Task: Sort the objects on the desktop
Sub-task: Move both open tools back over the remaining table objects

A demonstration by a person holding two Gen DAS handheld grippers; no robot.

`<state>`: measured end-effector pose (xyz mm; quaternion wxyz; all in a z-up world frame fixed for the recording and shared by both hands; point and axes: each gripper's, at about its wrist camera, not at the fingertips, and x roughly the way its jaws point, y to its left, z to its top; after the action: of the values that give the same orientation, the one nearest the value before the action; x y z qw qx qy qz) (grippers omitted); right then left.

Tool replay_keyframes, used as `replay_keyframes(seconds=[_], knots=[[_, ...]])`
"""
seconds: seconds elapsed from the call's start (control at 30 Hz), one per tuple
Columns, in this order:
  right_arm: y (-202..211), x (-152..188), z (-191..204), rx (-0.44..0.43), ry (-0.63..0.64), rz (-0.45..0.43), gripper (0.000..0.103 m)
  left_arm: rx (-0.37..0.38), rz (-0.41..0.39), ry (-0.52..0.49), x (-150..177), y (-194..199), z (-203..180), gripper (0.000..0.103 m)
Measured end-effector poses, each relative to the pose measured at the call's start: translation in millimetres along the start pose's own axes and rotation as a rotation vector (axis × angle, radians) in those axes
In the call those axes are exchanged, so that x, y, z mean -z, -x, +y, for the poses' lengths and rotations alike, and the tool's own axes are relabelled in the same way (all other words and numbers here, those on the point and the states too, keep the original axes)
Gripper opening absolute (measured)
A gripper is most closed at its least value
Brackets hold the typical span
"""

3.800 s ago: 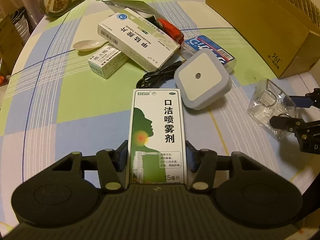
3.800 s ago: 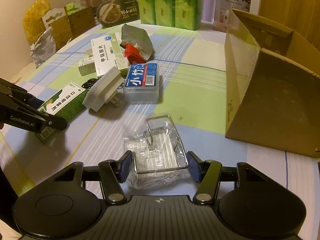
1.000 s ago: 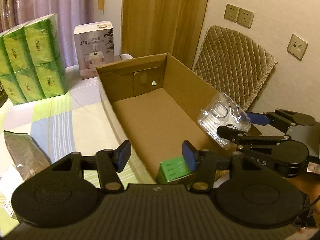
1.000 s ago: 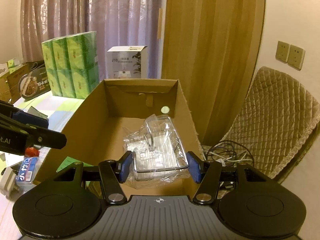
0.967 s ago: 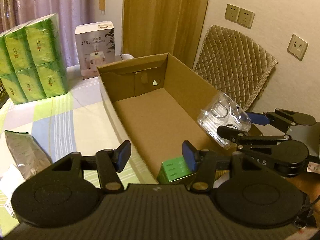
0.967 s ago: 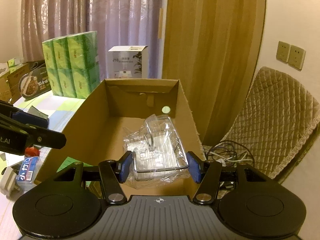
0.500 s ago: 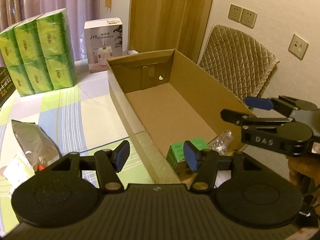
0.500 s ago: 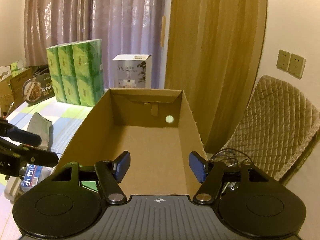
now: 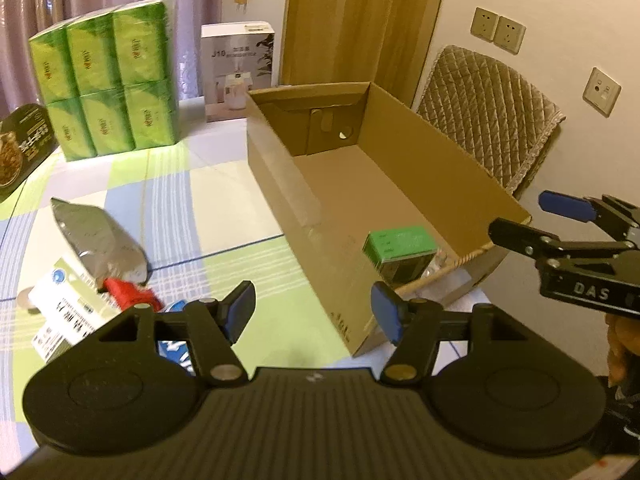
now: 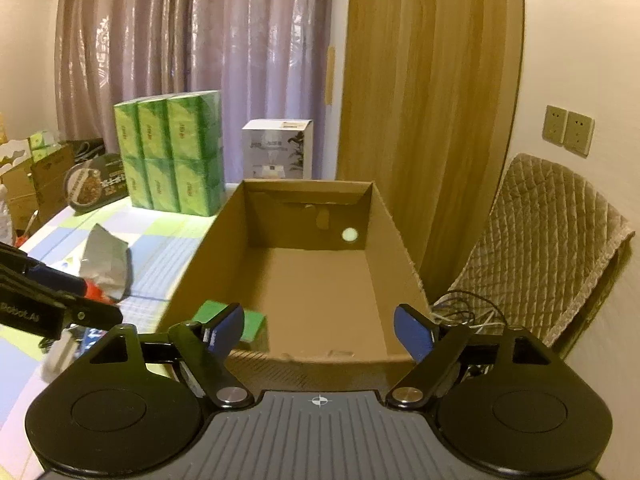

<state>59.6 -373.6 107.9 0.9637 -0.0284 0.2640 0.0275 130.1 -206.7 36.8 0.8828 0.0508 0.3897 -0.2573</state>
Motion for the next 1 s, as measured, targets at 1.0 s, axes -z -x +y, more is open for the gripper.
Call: replay_keyframes(seconds=[1.0], knots=[[33,42,70,-0.140,0.020,0.116,0.096,-0.141,0.046,0.099,88,65,64,0.087]])
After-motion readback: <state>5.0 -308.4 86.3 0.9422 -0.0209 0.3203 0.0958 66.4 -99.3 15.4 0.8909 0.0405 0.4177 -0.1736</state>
